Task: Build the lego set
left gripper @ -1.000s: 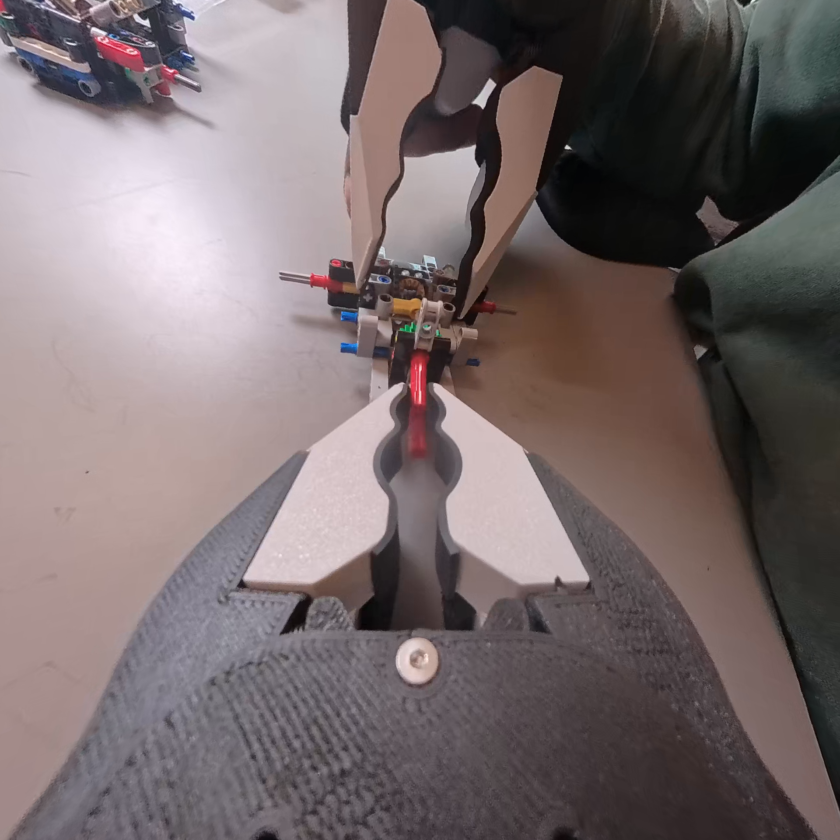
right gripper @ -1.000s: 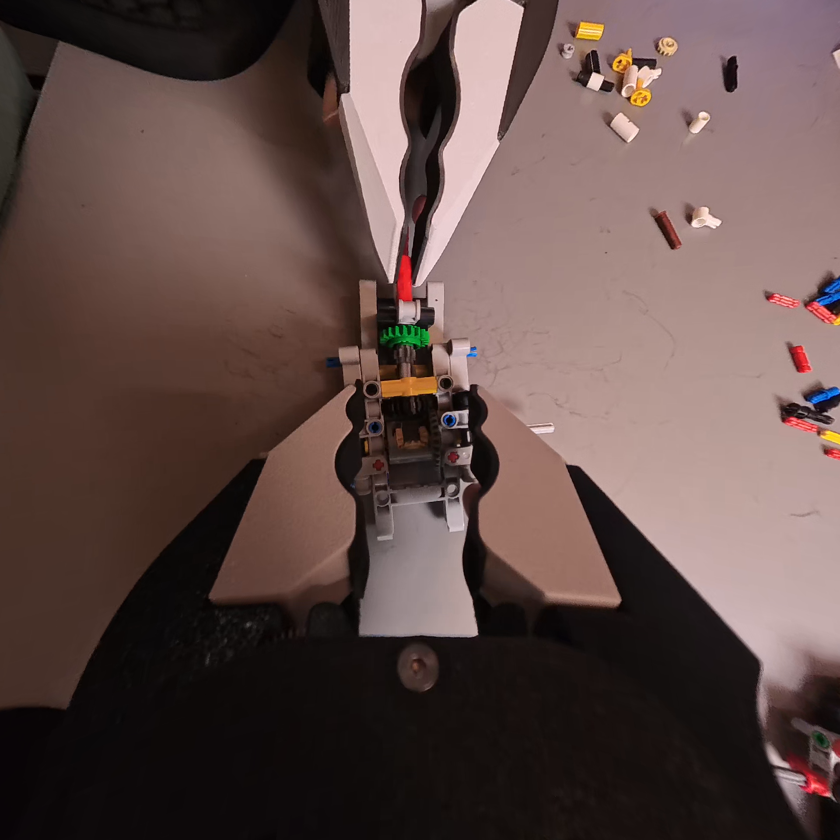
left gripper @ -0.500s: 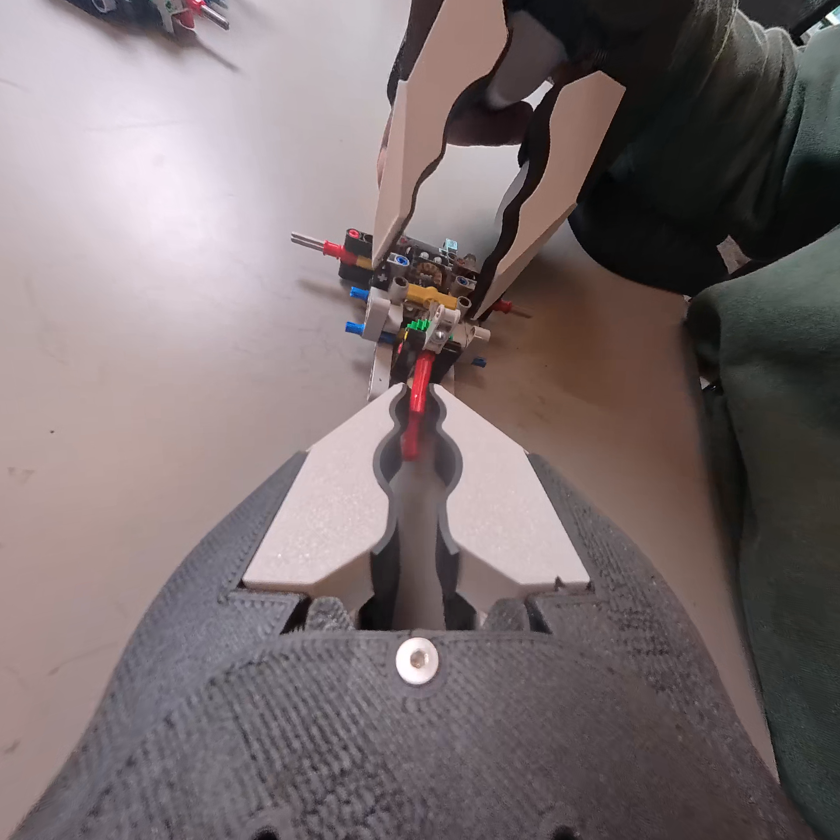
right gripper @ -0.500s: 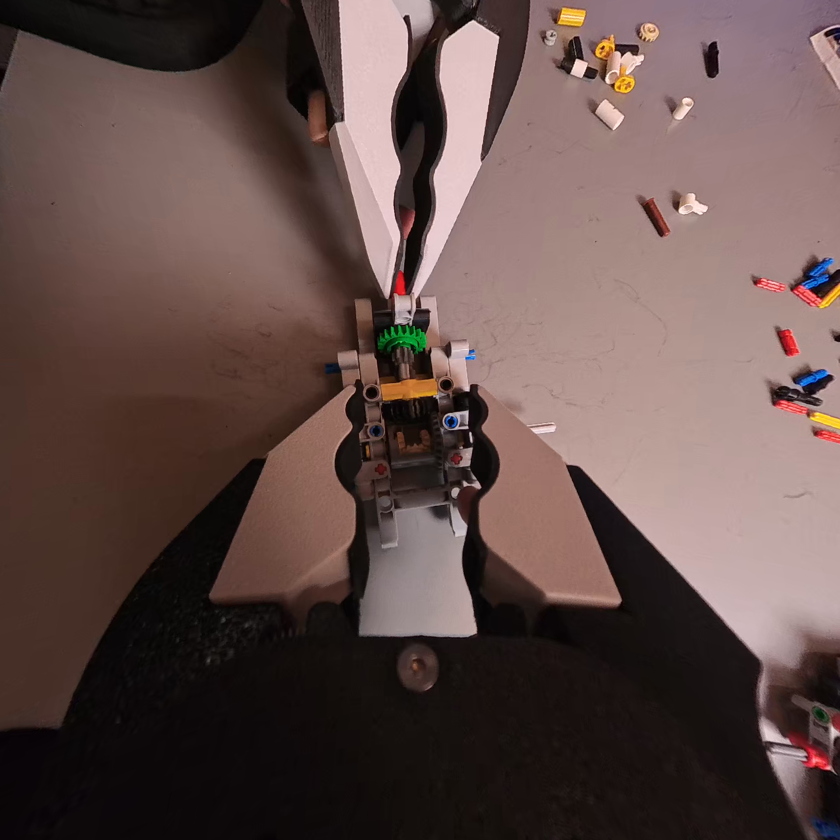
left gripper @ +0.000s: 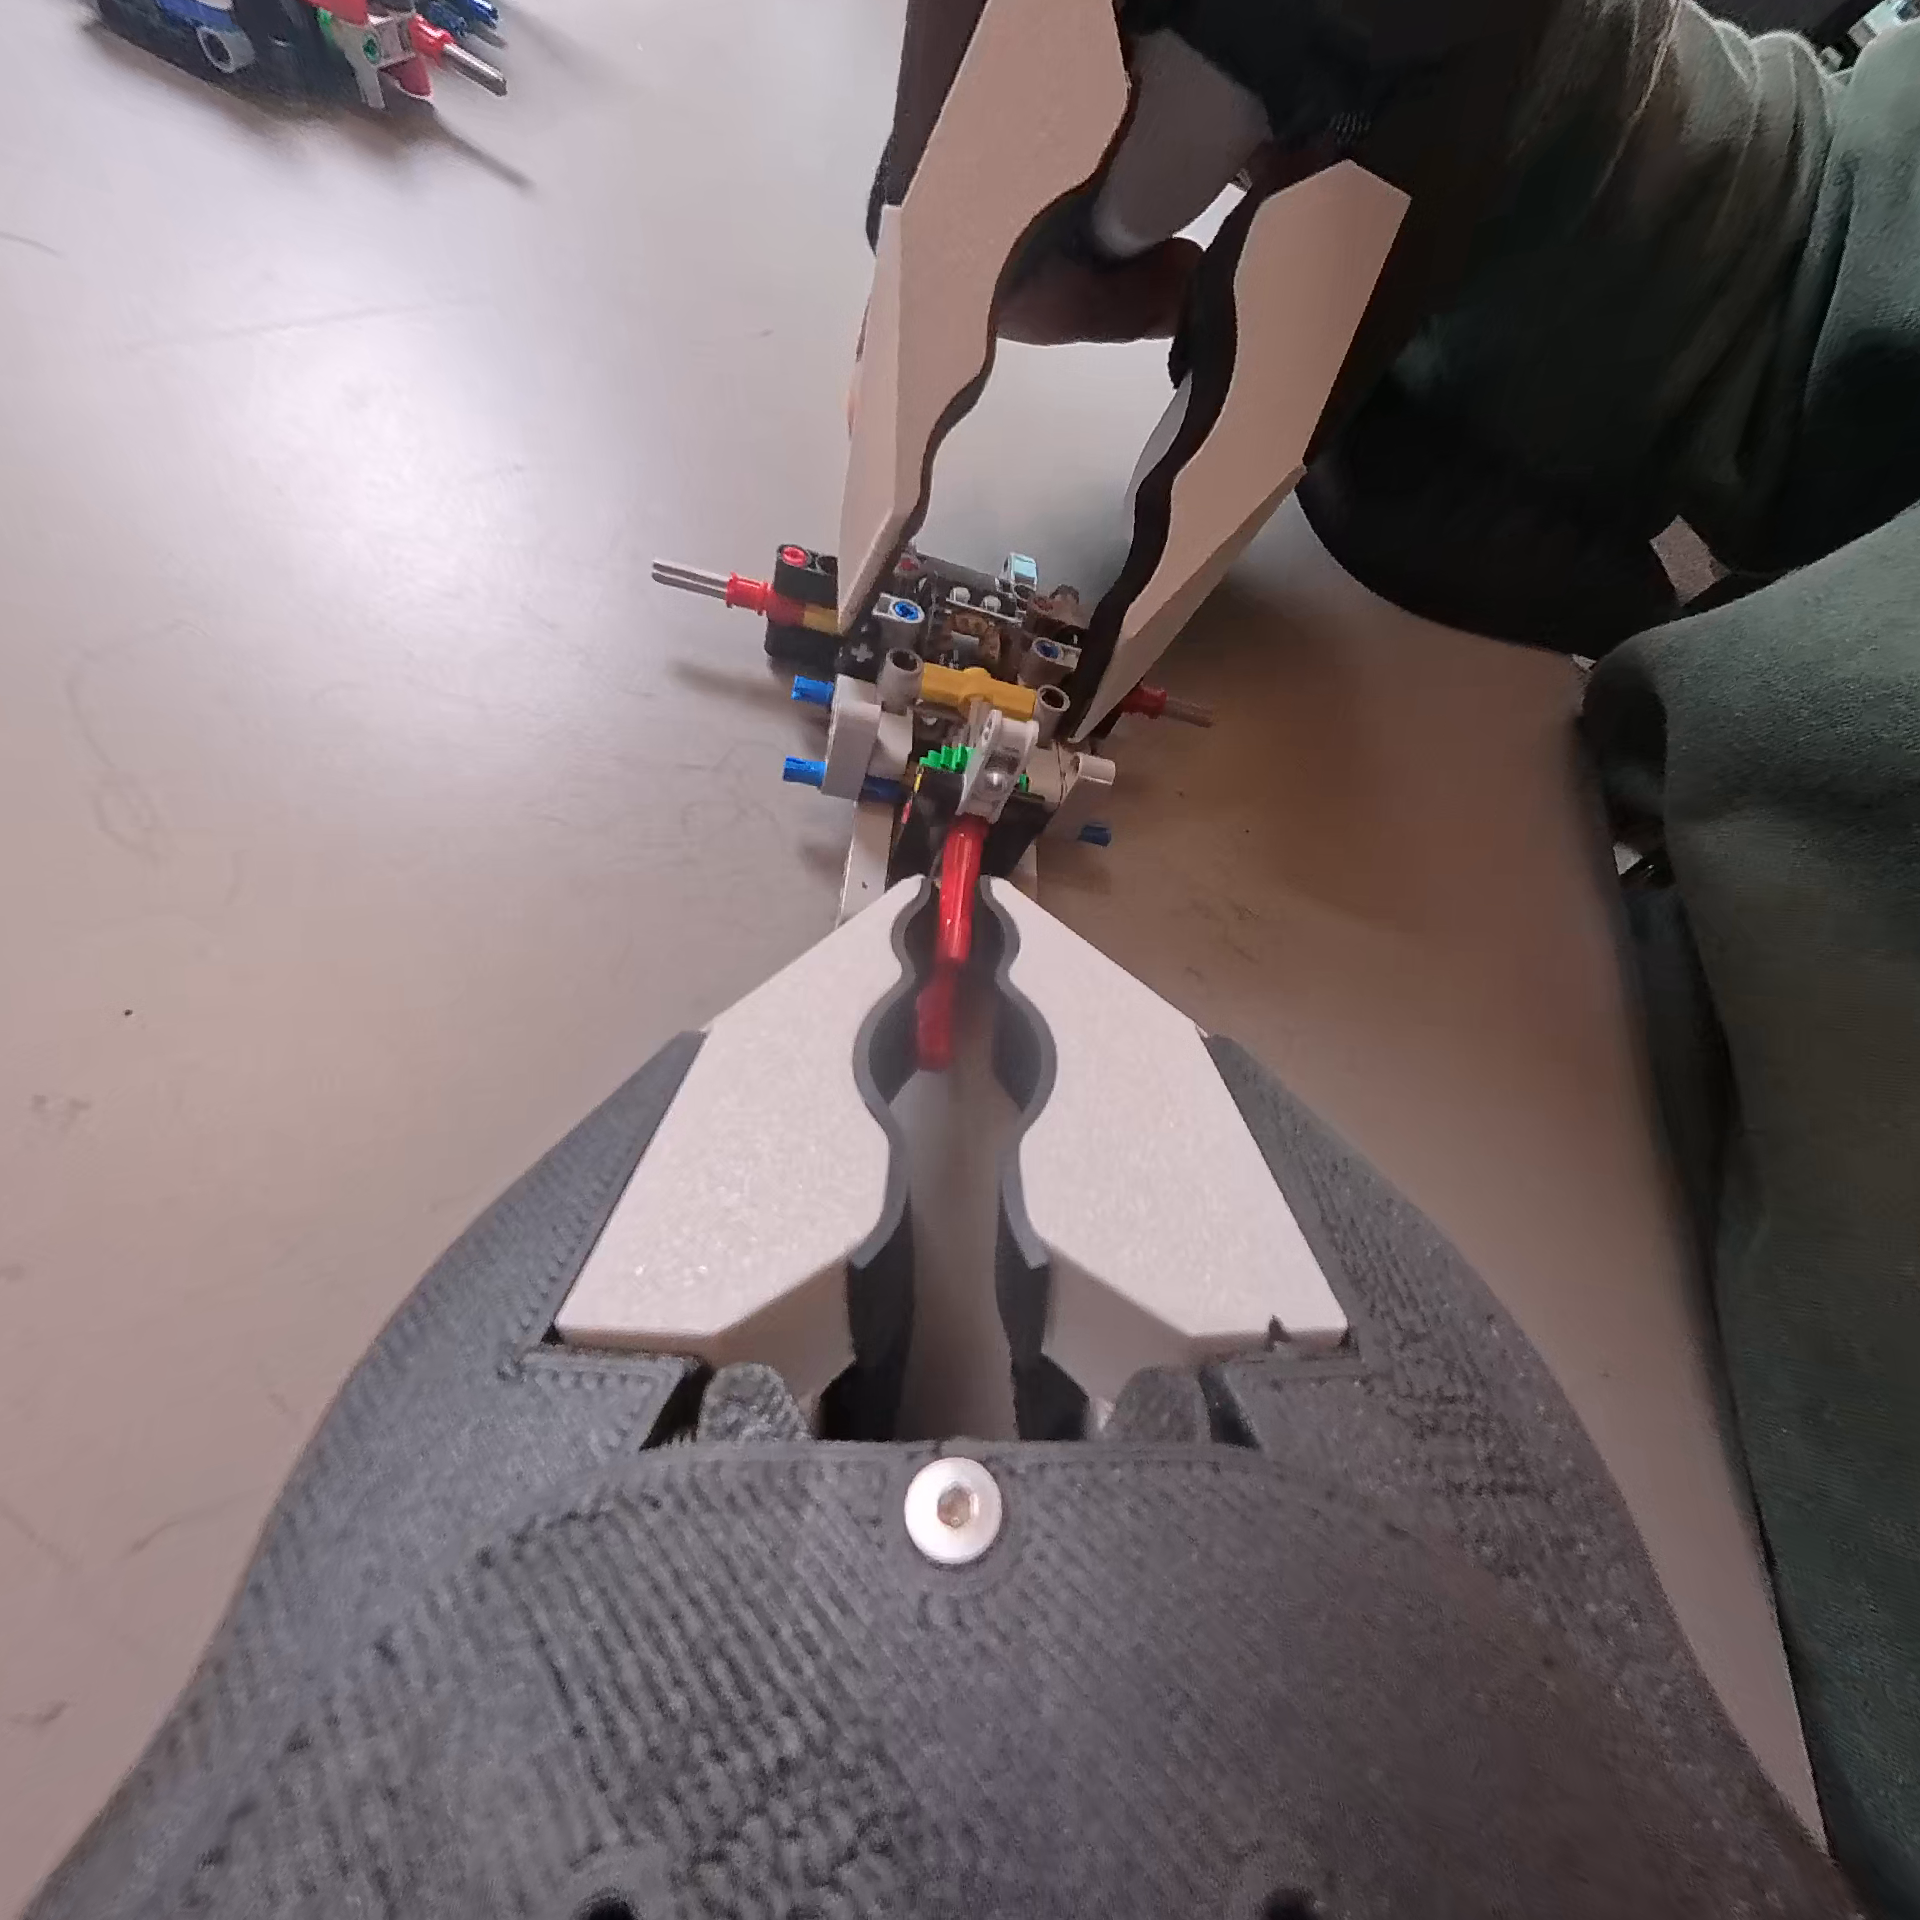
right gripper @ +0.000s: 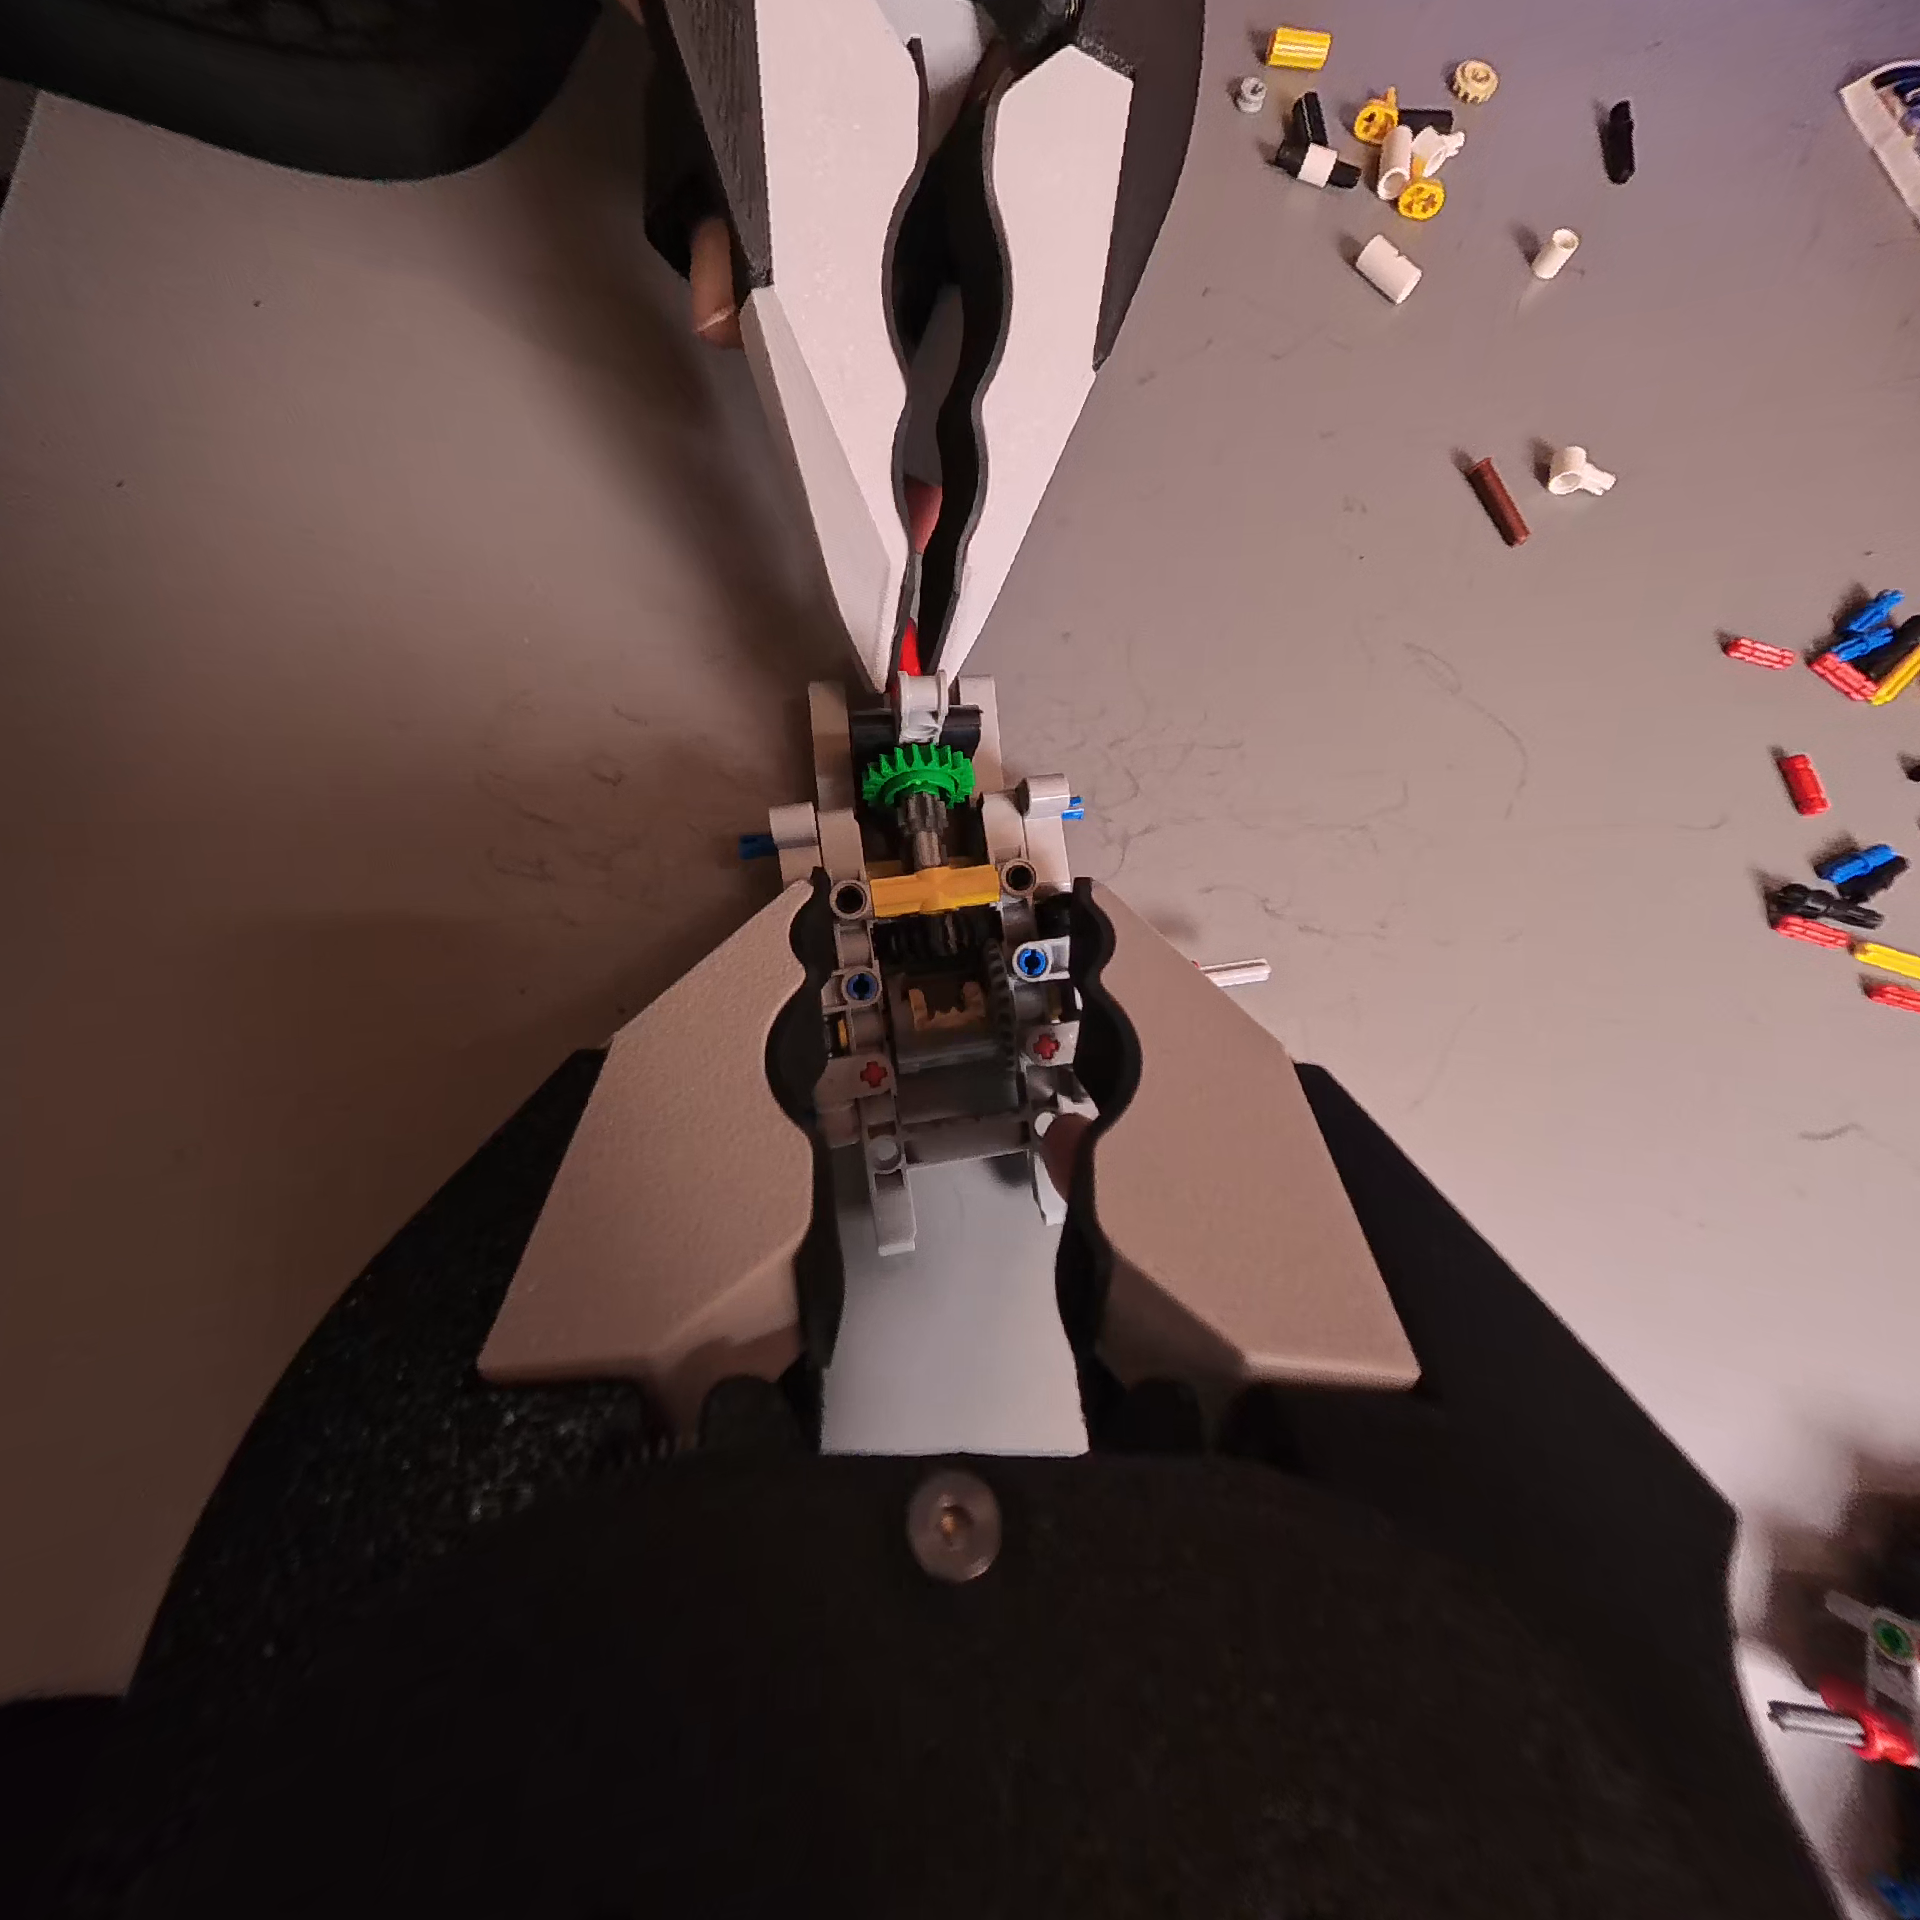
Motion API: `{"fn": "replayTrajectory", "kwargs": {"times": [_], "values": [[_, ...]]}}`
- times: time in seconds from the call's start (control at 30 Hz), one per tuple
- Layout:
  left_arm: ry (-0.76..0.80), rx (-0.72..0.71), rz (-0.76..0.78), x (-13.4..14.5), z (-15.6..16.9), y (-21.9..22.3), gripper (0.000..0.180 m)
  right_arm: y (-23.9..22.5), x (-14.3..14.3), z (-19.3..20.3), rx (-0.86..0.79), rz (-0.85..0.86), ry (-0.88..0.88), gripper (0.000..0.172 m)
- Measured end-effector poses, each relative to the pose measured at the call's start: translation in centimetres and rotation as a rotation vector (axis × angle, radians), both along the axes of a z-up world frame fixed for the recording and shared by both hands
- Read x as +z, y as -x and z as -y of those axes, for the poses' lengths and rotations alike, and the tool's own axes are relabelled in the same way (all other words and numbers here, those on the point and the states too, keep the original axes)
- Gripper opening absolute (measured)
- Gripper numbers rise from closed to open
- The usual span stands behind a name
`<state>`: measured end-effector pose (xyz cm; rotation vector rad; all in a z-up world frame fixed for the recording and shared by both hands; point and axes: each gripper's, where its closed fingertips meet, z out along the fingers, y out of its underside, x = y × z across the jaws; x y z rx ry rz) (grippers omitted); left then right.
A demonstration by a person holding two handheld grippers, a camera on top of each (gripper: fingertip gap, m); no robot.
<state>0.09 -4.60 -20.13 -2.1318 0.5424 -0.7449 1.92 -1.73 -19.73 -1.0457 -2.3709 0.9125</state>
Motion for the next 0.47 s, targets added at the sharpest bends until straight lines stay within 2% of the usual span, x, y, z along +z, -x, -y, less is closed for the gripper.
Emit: {"fn": "replayTrajectory", "kwargs": {"times": [0.37,0.47], "values": [[0.054,0.024,0.096,0.48,0.02,0.21,0.005,0.27,0.10,0.14,-0.011,-0.012,-0.005,0.043],[0.075,0.039,0.168,1.01,-0.05,0.19,0.005,0.34,0.21,0.17,-0.015,-0.019,-0.016,0.043]]}}
